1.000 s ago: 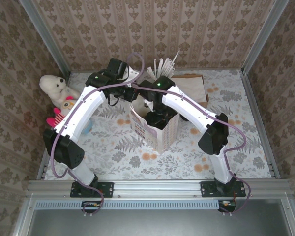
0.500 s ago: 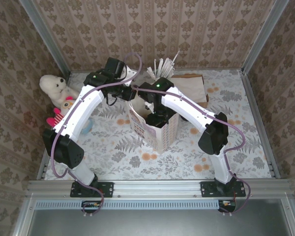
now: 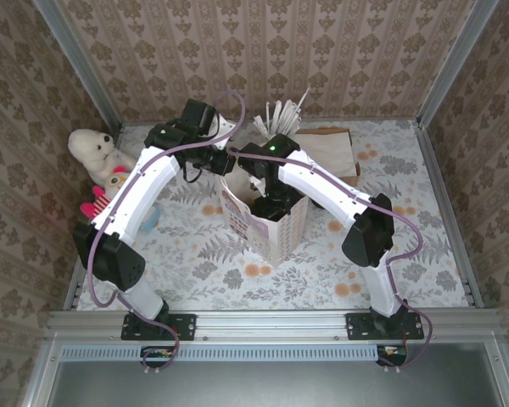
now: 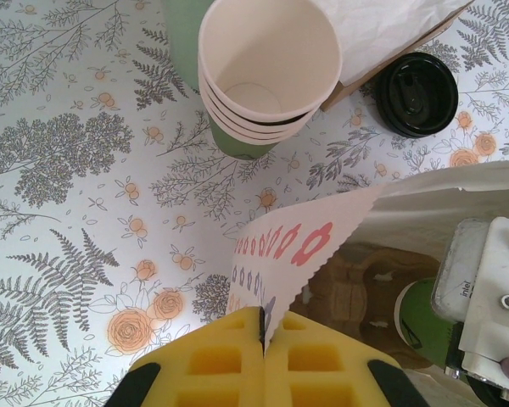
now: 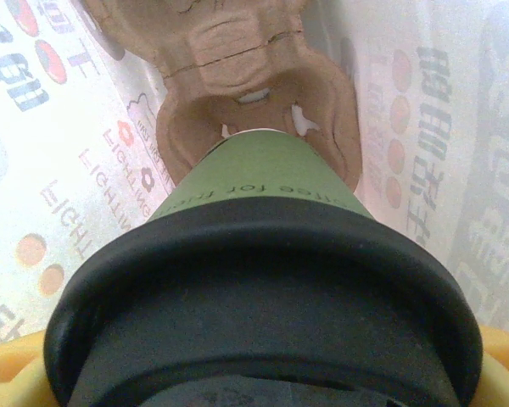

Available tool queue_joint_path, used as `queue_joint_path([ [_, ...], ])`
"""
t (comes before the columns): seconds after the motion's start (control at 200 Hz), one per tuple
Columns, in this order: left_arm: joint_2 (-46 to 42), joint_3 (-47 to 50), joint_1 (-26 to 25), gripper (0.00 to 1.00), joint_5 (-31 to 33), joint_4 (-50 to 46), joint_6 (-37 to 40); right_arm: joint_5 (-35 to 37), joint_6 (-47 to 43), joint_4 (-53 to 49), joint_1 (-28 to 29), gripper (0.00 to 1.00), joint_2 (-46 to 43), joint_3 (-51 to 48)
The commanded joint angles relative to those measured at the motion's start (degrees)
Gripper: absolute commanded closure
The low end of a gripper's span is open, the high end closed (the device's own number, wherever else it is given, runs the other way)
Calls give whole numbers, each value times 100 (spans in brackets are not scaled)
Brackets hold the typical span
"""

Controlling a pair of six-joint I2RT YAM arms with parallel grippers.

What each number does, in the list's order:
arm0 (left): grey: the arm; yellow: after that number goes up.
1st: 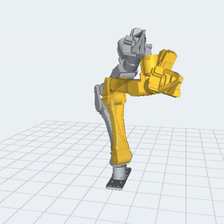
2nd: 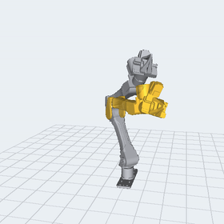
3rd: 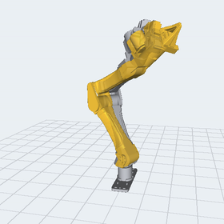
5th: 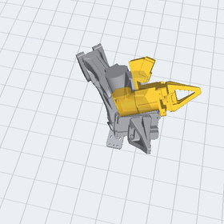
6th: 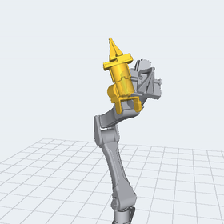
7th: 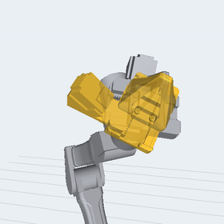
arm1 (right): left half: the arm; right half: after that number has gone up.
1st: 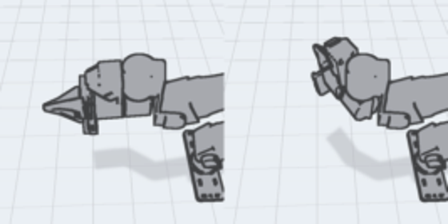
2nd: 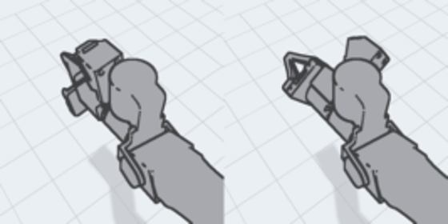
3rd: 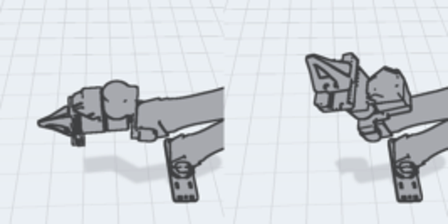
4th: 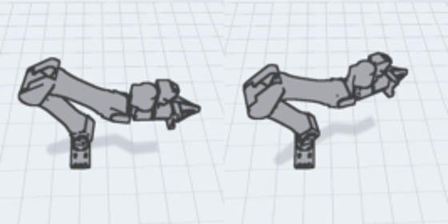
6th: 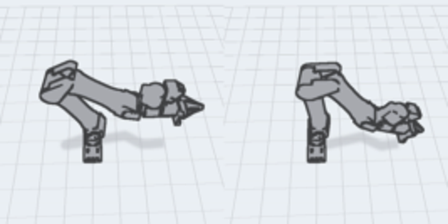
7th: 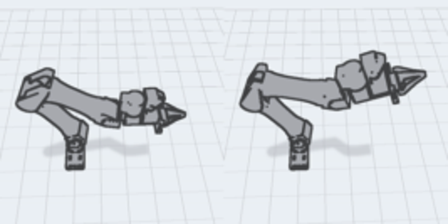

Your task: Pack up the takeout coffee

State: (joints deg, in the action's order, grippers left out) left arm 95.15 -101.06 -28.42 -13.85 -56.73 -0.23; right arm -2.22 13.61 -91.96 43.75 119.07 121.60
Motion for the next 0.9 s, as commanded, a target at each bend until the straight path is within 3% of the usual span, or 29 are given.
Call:
queue_joint_path([
  [0.0,-71,-228,4,100,68,-42,-74,-129,12,-691,33,56,-189,159],
  [0.895,-176,95,30,100,40,398,-256,76,-42,-246,25,56,-229,-282],
])
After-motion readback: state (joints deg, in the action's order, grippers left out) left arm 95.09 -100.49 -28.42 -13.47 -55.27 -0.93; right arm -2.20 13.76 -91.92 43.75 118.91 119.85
